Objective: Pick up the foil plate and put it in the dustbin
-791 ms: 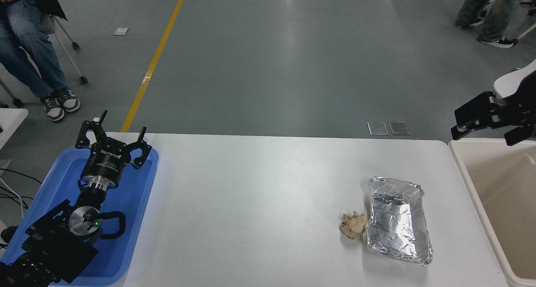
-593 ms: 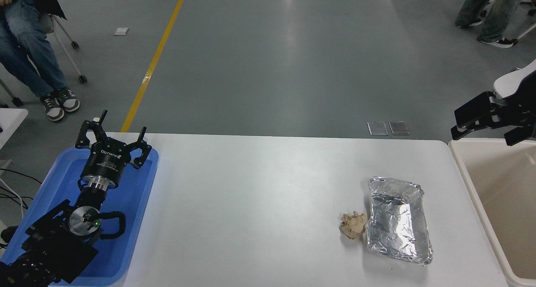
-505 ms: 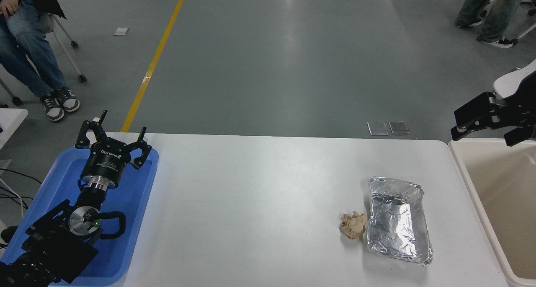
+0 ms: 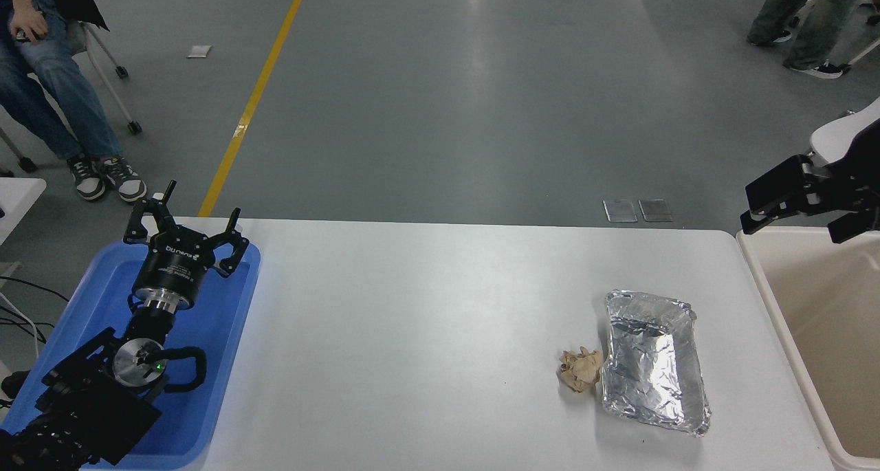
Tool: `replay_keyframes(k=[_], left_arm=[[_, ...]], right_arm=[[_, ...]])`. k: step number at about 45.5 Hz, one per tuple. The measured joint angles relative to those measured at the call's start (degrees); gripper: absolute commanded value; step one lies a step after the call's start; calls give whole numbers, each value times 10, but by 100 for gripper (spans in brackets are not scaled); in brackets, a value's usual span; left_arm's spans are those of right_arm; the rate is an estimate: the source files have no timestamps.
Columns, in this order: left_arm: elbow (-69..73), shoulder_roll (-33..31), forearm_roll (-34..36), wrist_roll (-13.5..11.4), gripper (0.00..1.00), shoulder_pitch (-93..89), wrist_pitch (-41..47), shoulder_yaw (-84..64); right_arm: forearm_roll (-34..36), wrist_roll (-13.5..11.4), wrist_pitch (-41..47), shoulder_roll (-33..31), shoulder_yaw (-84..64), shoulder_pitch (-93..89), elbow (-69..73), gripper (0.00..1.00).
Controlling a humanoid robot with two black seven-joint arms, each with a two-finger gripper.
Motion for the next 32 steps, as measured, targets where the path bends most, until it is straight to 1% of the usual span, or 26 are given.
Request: replay_keyframes(k=[22,32], left_arm=[[0,0,0,0,100,0,0,0],[0,0,0,0,100,0,0,0]], right_arm=[[-7,0,0,0,11,-12,-14,100],[-27,0,0,-7,27,-29,-28,100]])
